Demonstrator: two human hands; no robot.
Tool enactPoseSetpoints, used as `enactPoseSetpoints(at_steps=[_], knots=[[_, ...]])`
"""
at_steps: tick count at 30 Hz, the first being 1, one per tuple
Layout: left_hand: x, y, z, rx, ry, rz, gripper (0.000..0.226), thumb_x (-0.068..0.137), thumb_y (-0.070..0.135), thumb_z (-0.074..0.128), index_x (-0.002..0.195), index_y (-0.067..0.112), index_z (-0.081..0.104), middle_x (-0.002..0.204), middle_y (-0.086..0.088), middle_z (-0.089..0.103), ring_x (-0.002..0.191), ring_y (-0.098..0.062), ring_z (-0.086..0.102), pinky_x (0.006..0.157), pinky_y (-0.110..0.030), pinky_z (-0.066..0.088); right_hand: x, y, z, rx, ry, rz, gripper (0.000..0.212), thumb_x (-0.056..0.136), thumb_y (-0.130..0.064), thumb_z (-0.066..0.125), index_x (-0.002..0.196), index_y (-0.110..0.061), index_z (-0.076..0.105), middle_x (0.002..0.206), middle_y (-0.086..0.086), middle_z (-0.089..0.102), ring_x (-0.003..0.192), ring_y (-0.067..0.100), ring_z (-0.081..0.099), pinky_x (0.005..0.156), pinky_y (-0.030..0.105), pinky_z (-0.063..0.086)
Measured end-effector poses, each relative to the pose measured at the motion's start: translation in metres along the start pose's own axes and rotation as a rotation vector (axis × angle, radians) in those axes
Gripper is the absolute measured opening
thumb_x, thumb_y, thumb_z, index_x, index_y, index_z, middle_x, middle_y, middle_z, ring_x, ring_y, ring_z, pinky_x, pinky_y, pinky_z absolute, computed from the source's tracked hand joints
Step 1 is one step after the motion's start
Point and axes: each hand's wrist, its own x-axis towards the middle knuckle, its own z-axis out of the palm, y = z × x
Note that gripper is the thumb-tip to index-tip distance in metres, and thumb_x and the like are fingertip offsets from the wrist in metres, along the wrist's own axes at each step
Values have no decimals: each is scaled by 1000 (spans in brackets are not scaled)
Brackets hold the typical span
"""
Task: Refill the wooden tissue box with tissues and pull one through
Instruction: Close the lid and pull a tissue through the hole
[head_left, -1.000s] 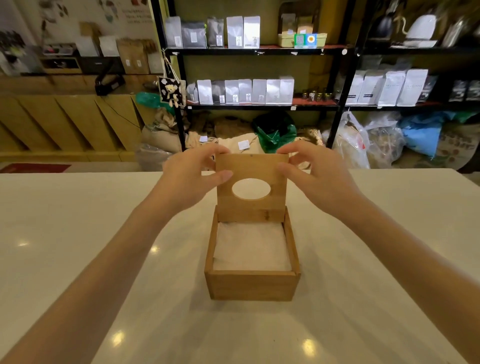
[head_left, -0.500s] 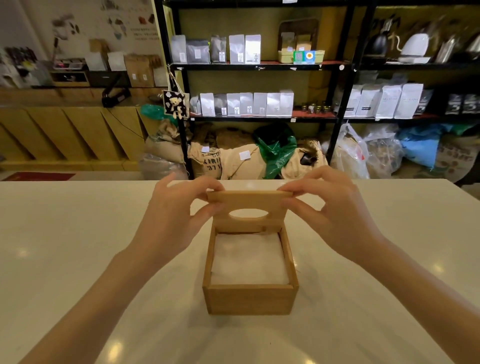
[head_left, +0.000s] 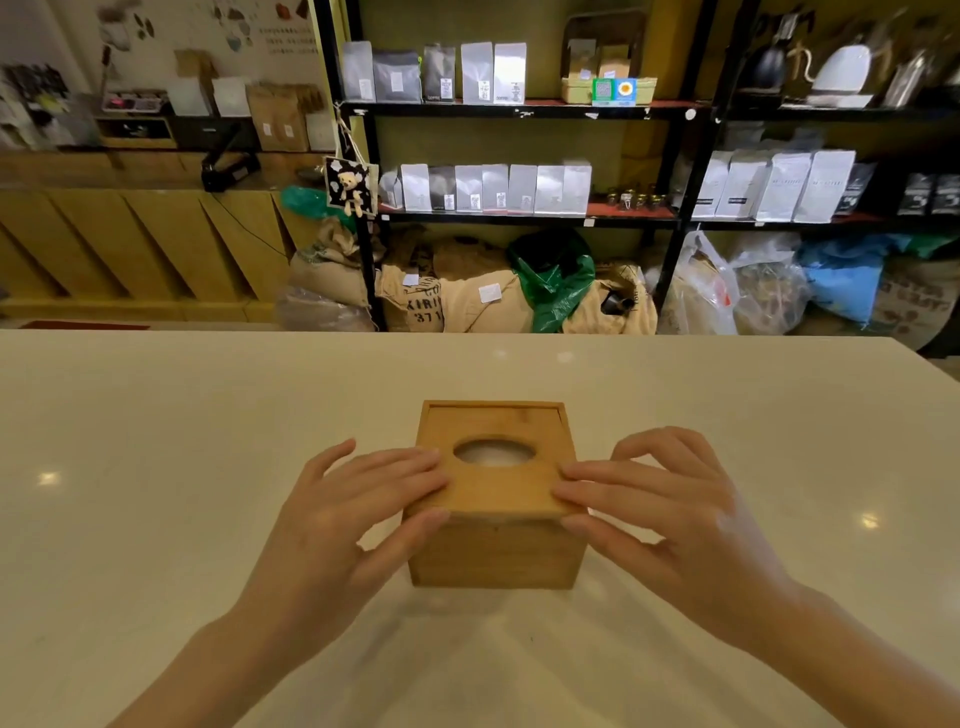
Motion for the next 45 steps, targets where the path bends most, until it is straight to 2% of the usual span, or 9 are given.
enactPoseSetpoints(at_steps=[12,16,21,24,28,32,38,41,45], knots=[[7,-4,6,68,13,43,50,86,59,38,100,25,72,111,17,63,109,0,52,96,-28,35,8,3,2,-41,-21,2,29,88,-38,51,86,-23,76,93,-9,74,91,18,58,83,34,41],[30,-4,2,67,-12,13,57,82,66,34,108,28,67,119,18,54,117,-4,44,96,-21,34,40,3,-1,-47,-154,89,32,85,-41,45,92,-27,74,109,-5,68,108,23,52,88,38,42],[38,-8,7,154,-250,-127,91,63,87,12,136,40,38,149,23,17,136,7,2,111,-28,8,79,0,6,-69,-505,23,27,90,-40,48,109,-38,67,149,-8,34,137,17,15,110,36,18],[35,-9,7,217,-360,-193,101,55,89,-4,142,43,20,152,25,-1,136,7,-17,115,-36,-9,95,-1,12,-109,-669,-58,28,90,-41,48,114,-42,62,156,-10,18,141,18,3,114,37,10],[34,-4,7,226,-433,-239,101,51,88,-12,142,47,2,141,32,-19,129,11,-30,109,-42,-24,108,-2,23,-122,-802,-129,28,91,-42,47,115,-43,61,157,-10,13,143,21,-1,114,41,6],[35,-1,7,285,-471,-227,96,54,84,-14,141,46,-7,138,32,-25,125,9,-36,104,-44,-30,113,-1,33,-152,-815,-171,26,90,-40,50,112,-40,64,157,-11,15,143,21,-2,115,40,5],[33,0,6,303,-490,-222,98,53,83,-20,142,43,-11,140,30,-25,132,5,-32,107,-49,-27,112,2,38,-60,-760,-148,19,86,-41,56,96,-39,72,153,-15,25,143,17,1,114,37,4],[33,0,6,287,-492,-228,96,53,83,-19,140,44,-13,141,31,-25,133,5,-32,108,-49,-27,106,3,37,-39,-696,-142,18,86,-41,56,93,-39,73,153,-15,27,143,16,0,114,36,-5],[33,0,7,277,-492,-229,98,52,84,-19,141,45,-11,141,31,-24,133,5,-31,107,-47,-28,102,4,36,-62,-648,-130,18,86,-42,55,89,-41,73,153,-16,23,144,17,-8,113,44,-18]])
